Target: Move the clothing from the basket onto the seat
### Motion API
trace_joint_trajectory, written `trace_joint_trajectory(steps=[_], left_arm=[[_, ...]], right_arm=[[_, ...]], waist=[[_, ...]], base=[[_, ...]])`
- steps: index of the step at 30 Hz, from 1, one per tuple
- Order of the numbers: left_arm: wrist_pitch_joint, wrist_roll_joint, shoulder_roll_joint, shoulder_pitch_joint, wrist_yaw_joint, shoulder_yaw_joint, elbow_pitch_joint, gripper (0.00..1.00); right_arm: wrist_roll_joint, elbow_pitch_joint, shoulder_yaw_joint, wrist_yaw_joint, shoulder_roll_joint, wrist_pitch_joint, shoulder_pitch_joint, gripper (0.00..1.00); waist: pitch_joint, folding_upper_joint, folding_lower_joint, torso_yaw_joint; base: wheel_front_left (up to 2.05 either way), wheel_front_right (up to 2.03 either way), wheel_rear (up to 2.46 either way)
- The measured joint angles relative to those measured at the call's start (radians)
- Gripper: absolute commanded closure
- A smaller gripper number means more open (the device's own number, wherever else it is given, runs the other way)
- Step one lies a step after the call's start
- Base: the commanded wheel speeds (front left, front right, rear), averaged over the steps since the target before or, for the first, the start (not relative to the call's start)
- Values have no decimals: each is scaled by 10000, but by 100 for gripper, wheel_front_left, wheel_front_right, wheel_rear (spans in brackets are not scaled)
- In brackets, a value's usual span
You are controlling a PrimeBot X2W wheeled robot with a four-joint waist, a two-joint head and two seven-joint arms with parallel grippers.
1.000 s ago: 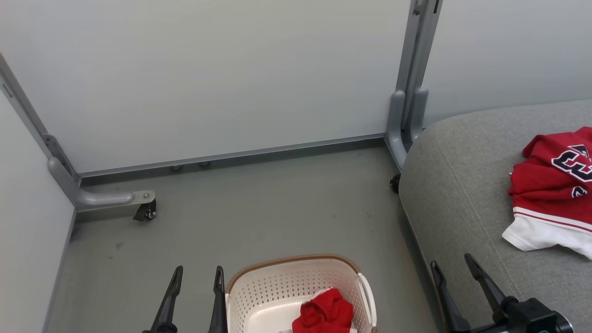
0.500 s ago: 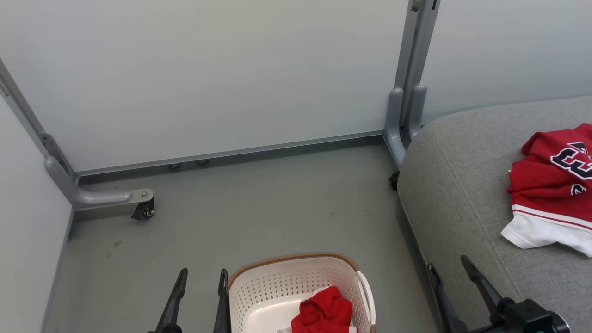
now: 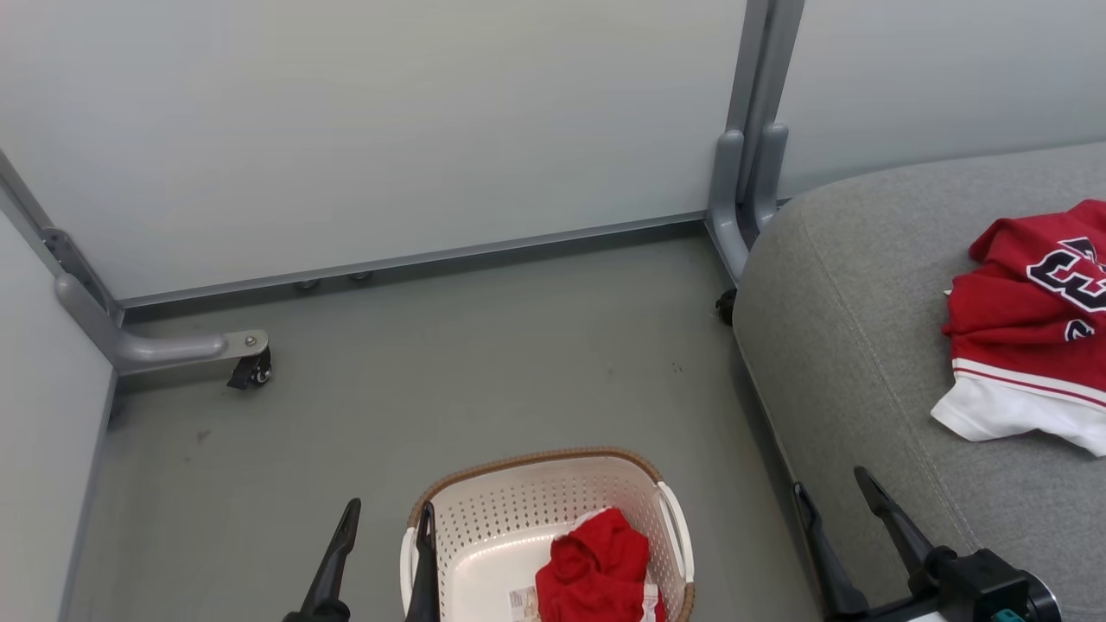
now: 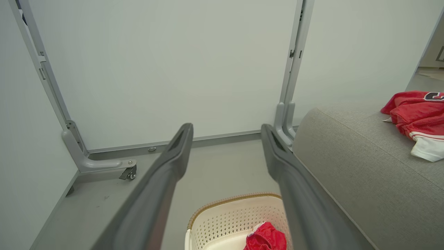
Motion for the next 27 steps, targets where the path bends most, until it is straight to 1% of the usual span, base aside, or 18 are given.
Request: trace_joint_trajectory(steps=[5, 8, 9, 15, 18, 22, 25, 27], left_arm=[[0, 13, -2, -242, -31, -77, 2, 0], [0, 125, -2, -815, -117, -77, -107, 0], [0, 213, -2, -1360, -209, -77, -123, 0], [-2, 470, -6, -2622, -594, -59, 165, 0], [0, 637, -8, -3397, -938, -98, 748, 0], [2, 807, 65, -4723, -1436, -360, 1979, 0], [0, 1089, 301, -6112, -1695, -1009, 3080, 0], [0, 1281, 464, -6992, -1776, -1490, 3977, 0]], right_arm=[[59, -148, 8, 0, -38, 0, -280, 0], [58, -391, 4, 0, -84, 0, -906, 0], [56, -529, -25, 0, -123, 0, -1468, 0], [119, -719, -123, 0, -134, 0, -2678, 0], [130, -842, -198, 0, -182, 0, -3328, 0], [65, -1060, -380, 0, -253, 0, -4108, 0], [61, -1325, -516, 2, -276, 0, -4643, 0], [63, -1463, -550, 0, -284, 0, -4954, 0]], waist=[[493, 0, 0, -78], [966, 0, 0, -125], [1401, 0, 0, -159], [2867, 0, 0, -268], [3627, 0, 1, -333], [4664, 0, 1, -420], [5479, 0, 1, -485], [6024, 0, 2, -538]], base=[[0, 0, 0], [0, 0, 0], [0, 0, 0], [0, 0, 0], [0, 0, 0], [0, 0, 0], [0, 0, 0], [0, 0, 0]])
